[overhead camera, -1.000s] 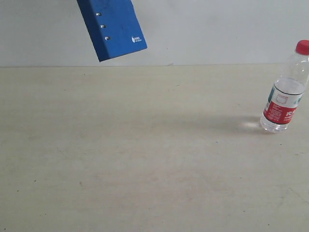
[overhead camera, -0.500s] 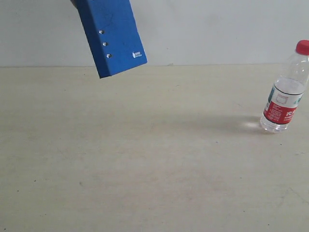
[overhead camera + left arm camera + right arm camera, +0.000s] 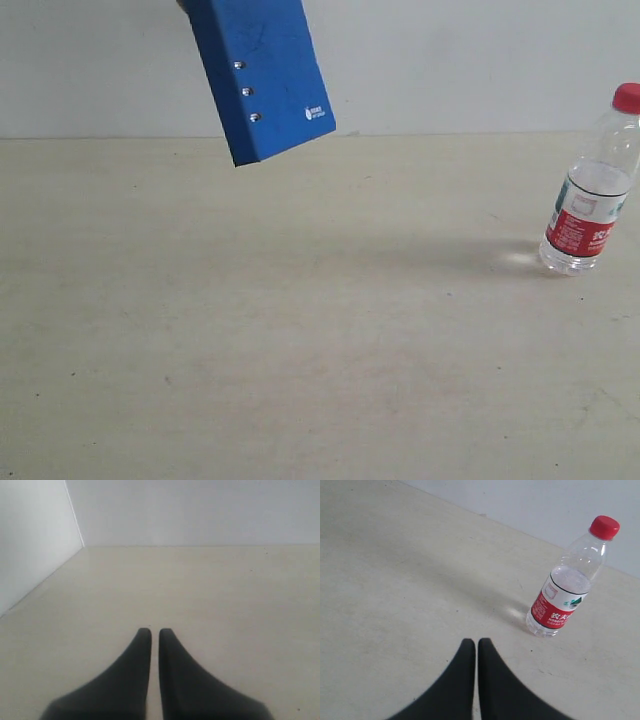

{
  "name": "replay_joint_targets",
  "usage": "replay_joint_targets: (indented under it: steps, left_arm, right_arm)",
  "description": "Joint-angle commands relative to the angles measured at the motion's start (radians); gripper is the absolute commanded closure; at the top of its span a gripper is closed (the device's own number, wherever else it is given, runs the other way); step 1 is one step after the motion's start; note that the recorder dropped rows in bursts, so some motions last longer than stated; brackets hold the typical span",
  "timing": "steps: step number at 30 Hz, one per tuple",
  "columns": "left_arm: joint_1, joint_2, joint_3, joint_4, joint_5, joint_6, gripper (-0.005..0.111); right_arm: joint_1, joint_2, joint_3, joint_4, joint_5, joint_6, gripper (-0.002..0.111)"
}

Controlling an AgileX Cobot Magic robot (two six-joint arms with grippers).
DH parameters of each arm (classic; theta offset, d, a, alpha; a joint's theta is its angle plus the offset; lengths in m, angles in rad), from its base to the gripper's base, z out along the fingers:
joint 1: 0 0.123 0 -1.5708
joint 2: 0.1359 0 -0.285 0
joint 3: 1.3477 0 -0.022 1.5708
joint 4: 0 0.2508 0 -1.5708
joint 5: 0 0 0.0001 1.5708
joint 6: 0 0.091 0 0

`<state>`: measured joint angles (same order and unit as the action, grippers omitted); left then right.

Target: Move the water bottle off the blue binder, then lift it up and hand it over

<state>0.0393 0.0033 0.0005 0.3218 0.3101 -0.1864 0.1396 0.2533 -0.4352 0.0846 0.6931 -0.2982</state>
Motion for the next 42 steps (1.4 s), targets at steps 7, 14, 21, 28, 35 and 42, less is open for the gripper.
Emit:
replay_joint_targets:
  steps: [7,14,21,28,35,42]
  left_arm:
    - [0.003,-0.003,0.0,-0.194,-0.002,0.007,0.101]
    - [0.003,-0.003,0.0,-0.168,-0.01,0.007,0.101]
    - [0.003,-0.003,0.0,-0.166,-0.01,0.009,0.101]
    - [0.003,-0.003,0.0,-0.166,-0.01,0.009,0.101]
    - [0.003,-0.003,0.0,-0.166,-0.013,0.009,0.101]
    - [0.003,-0.003,0.0,-0.166,-0.018,0.009,0.101]
  right_arm:
    - [-0.002,-0.002,0.005,-0.343,0.015,0.37,0.108]
    - [-0.002,-0.002,0.005,-0.41,-0.053,0.373,0.108]
    - [-0.002,-0.002,0.005,-0.408,-0.105,0.375,0.108]
    - [-0.002,-0.002,0.005,-0.408,-0.107,0.375,0.108]
    - [-0.121,-0.237,0.199,-0.341,-0.343,0.409,0.108]
    - [-0.151,-0.241,0.435,-0.223,-0.332,0.569,0.108]
